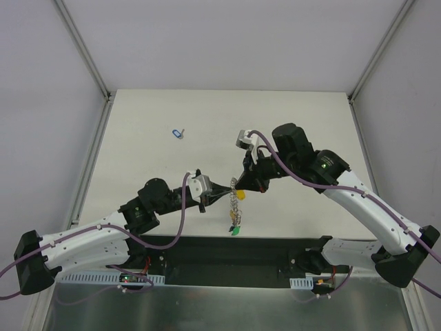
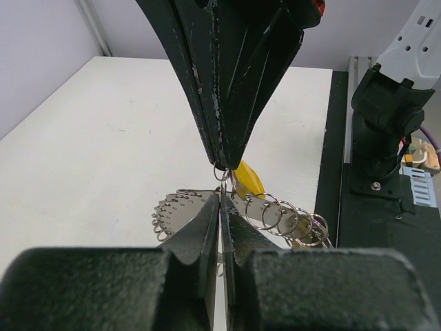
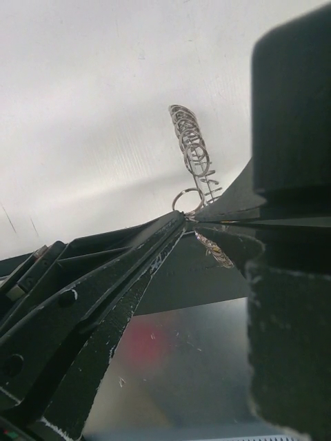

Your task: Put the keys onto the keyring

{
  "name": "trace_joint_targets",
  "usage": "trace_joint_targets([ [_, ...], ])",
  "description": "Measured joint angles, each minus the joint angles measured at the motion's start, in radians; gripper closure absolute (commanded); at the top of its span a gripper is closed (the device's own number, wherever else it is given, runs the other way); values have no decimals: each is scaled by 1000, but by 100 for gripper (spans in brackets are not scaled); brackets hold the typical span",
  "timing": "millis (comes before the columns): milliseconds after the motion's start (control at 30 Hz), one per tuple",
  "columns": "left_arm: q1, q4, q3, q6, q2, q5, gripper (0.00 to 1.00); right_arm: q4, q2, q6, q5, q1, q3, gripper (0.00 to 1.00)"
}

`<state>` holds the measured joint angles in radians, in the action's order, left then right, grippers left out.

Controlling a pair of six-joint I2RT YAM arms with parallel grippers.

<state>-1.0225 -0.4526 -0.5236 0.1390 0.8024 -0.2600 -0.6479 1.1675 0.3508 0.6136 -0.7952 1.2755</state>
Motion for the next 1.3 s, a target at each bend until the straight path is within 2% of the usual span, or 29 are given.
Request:
trace_joint_targets([
  [67, 0, -6, 5, -10, 0, 0, 90, 0, 0, 0, 0, 1, 0, 99],
  [200, 0, -11, 16, -26, 4, 15, 91, 0, 0, -3, 1, 1, 0, 99],
  [300, 0, -12, 16, -41, 20, 84, 87, 1, 0, -3, 0, 2, 0, 99],
  [467, -3, -1, 16, -106, 60, 299, 76, 7, 0, -6, 9, 4, 0, 99],
  [567, 10, -6, 16, -150, 60, 359, 67, 8, 0, -6, 13, 5, 0, 99],
  [633, 16, -21, 16, -169, 57, 373, 65, 7, 0, -6, 14, 5, 0, 99],
  [800, 23, -69, 48, -184, 8, 337, 65, 8, 0, -6, 14, 5, 0, 99],
  [1067, 23, -100, 147, -182, -166, 183, 67, 7, 0, -6, 12, 10, 0, 99],
  [1300, 23, -129, 146, -196, -140, 21, 69, 8, 0, -6, 9, 10, 0, 99],
])
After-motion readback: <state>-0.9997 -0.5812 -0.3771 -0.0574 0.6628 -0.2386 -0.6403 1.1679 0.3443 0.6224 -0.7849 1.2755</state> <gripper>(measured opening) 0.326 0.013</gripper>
